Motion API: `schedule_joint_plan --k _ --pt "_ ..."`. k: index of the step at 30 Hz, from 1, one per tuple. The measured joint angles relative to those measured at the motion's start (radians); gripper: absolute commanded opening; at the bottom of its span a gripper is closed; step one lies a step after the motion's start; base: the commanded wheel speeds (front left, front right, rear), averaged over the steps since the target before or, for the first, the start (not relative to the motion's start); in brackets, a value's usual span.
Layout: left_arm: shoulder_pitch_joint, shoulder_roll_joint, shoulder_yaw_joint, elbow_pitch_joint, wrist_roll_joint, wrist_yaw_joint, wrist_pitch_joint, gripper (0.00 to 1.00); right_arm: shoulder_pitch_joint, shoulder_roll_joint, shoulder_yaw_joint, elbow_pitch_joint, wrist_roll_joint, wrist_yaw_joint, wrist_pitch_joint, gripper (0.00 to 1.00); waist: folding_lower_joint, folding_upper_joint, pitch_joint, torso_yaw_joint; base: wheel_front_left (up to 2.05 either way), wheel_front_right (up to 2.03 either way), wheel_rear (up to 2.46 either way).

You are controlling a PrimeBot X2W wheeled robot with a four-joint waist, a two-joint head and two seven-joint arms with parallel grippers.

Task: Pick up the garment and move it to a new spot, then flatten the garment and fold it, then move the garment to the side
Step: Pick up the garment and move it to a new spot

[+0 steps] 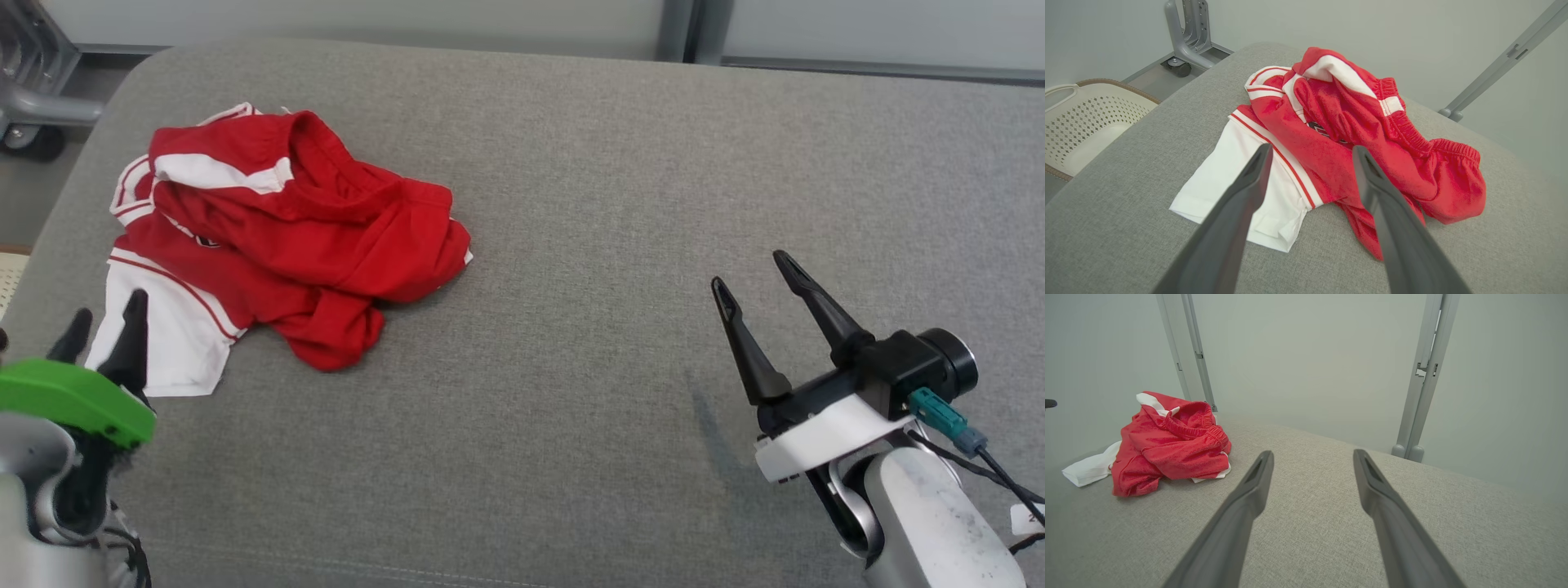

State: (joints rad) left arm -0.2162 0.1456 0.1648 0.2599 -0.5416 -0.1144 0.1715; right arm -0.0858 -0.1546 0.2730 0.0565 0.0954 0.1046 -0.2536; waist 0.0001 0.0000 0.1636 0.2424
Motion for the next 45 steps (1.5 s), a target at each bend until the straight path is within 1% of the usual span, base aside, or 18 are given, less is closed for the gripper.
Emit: schedule_joint_plan --k 4,6,8,9,12,13,16,19,22,26,31,32,33,34,36,38,42,45 --pt "-0.133 0.026 0.049 -0.008 -0.099 0.001 0.151 1.0 -0.048 0.009 0.003 -0.011 0.0 0.001 -0.001 1.0 0.0 0.0 0.05 -0.032 0.0 0.0 0.0" --pt "-0.2 0.045 0.079 -0.01 -0.129 0.03 0.215 1.0 -0.077 0.016 0.005 -0.017 -0.001 0.001 -0.001 1.0 0.0 0.0 0.075 -0.049 0.0 0.0 0.0" --pt "-0.249 0.082 0.106 -0.001 -0.134 0.061 0.277 1.0 -0.111 0.026 0.009 -0.018 -0.002 0.003 -0.001 1.0 0.0 0.0 0.097 -0.071 0.0 0.0 0.0" --pt "-0.268 0.103 0.118 0.013 -0.137 0.079 0.315 1.0 -0.127 0.032 0.01 -0.019 -0.003 0.004 -0.001 1.0 0.0 0.0 0.107 -0.083 0.0 0.0 0.0" --pt "-0.293 0.151 0.13 0.043 -0.137 0.111 0.388 1.0 -0.155 0.038 0.011 -0.018 -0.003 0.009 -0.001 1.0 0.0 0.0 0.131 -0.123 0.0 0.0 0.0" --pt "-0.313 0.161 0.144 0.059 -0.137 0.138 0.415 1.0 -0.157 0.041 0.012 -0.014 -0.003 0.009 -0.001 1.0 0.0 0.0 0.144 -0.151 0.0 0.0 0.0" --pt "-0.341 0.186 0.15 0.073 -0.135 0.157 0.449 1.0 -0.157 0.045 0.009 -0.002 -0.003 0.009 -0.001 1.0 0.0 0.0 0.16 -0.191 0.0 0.0 0.0" --pt "-0.345 0.212 0.139 0.091 -0.108 0.177 0.476 1.0 -0.157 0.047 0.002 0.006 -0.002 0.009 -0.001 1.0 0.0 0.0 0.172 -0.229 0.0 0.0 0.0" --pt "-0.344 0.24 0.12 0.112 -0.066 0.18 0.502 1.0 -0.157 0.048 -0.007 0.008 0.001 0.009 -0.001 1.0 0.0 0.0 0.18 -0.261 0.0 0.0 0.0" --pt "-0.345 0.242 0.116 0.123 -0.063 0.191 0.523 1.0 -0.157 0.051 -0.019 0.009 0.002 0.009 -0.001 1.0 0.0 0.0 0.188 -0.289 0.0 0.0 0.0" --pt "-0.345 0.233 0.088 0.147 -0.062 0.193 0.551 1.0 -0.156 0.052 -0.029 0.013 0.002 0.009 -0.001 1.0 0.0 0.0 0.195 -0.297 0.0 0.0 0.0" --pt "-0.345 0.23 0.087 0.149 -0.063 0.193 0.554 0.47 -0.156 0.052 -0.03 0.014 0.002 0.009 -0.001 1.0 0.0 0.0 0.195 -0.296 0.0 0.0 0.0" --pt "-0.345 0.228 0.083 0.15 -0.063 0.193 0.556 0.04 -0.156 0.052 -0.031 0.014 0.002 0.009 -0.001 1.0 0.0 0.0 0.195 -0.296 0.0 0.0 0.0" --pt "-0.345 0.227 0.077 0.15 -0.063 0.188 0.56 0.0 -0.157 0.052 -0.032 0.015 0.002 0.009 -0.001 1.0 0.0 0.0 0.194 -0.295 0.0 0.0 0.0" --pt "-0.347 0.226 0.053 0.146 -0.063 0.166 0.56 0.0 -0.156 0.052 -0.035 0.019 0.002 0.009 -0.001 1.0 0.0 0.0 0.191 -0.293 0.0 0.0 0.0" --pt "-0.362 0.224 0.044 0.139 -0.063 0.158 0.559 0.0 -0.156 0.052 -0.04 0.023 0.002 0.01 -0.001 1.0 0.0 0.0 0.185 -0.29 0.0 0.0 0.0" --pt "-0.411 0.225 0.023 0.105 -0.064 0.123 0.558 0.0 -0.154 0.052 -0.041 0.032 0.002 0.01 -0.001 1.0 0.0 0.0 0.171 -0.284 0.0 0.0 0.0" --pt "-0.438 0.211 0.009 0.084 -0.085 0.096 0.558 0.0 -0.151 0.052 -0.045 0.033 0.002 0.01 -0.001 1.0 0.0 0.0 0.162 -0.277 0.0 0.0 0.0"
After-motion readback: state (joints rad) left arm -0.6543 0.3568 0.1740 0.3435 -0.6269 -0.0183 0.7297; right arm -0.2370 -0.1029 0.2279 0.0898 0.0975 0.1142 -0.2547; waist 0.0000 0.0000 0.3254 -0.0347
